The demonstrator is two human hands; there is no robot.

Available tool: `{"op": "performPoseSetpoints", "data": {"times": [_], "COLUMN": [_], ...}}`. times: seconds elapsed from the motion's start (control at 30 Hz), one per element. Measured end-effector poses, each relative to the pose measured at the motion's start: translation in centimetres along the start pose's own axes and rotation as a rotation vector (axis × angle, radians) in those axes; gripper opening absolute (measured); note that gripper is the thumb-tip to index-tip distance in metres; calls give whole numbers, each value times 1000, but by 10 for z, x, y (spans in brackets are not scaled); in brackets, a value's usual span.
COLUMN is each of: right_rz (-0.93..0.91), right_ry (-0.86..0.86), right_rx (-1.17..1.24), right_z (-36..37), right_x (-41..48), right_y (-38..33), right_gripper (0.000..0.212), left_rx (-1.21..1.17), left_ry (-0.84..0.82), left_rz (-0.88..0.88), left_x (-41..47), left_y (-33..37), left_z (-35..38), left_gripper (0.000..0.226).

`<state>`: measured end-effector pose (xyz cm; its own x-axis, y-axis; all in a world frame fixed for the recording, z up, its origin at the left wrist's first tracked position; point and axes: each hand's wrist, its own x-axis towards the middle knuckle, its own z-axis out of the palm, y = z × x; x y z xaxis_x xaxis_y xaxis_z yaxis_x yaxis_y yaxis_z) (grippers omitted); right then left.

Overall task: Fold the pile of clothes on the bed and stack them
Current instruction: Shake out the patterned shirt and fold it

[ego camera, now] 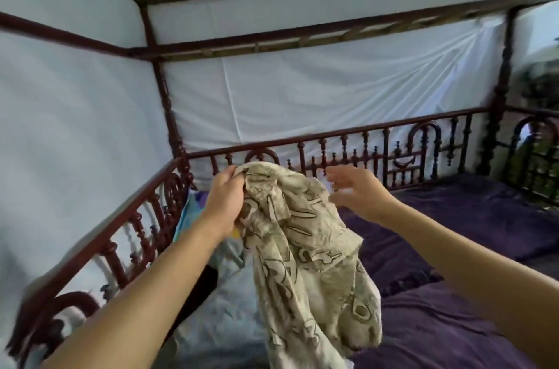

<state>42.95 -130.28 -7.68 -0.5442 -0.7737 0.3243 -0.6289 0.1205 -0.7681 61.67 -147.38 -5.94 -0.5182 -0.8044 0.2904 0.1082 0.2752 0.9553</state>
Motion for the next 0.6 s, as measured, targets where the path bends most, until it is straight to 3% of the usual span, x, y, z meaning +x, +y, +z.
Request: {"op": "performPoseSetpoints", "data": {"times": [0.1, 0.2, 0.27, 0.37, 0.4, 0.5, 0.6], "right_rz": [-9, 28, 64, 53, 70, 137, 129], "right_ry": [-172, -295, -314, -200, -140, -18, 99], "right_rx": [-103, -221, -158, 221, 340, 498, 462], "right_z": [25, 70, 100, 135, 140, 135, 105], "right_x": [-23, -39, -42, -32, -24, 3, 32], "right_y": [30, 56, 63, 53, 46, 22, -8], "right_gripper": [99, 104, 82, 18, 15, 18, 29], "left_rx": [-113, -191, -230, -339, -348, -168, 405], "left_ry": [0, -3, -15, -21, -9, 90, 162], "left_rz": [44, 64, 85, 29, 6, -34, -13], "left_x": [10, 13, 14, 16, 17, 24, 28], "left_y": [35, 65, 77, 81, 79, 57, 19], "left_z": [-2, -9, -20, -45, -57, -101, -149], "left_gripper": [39, 33, 34, 32, 29, 23, 13]}}
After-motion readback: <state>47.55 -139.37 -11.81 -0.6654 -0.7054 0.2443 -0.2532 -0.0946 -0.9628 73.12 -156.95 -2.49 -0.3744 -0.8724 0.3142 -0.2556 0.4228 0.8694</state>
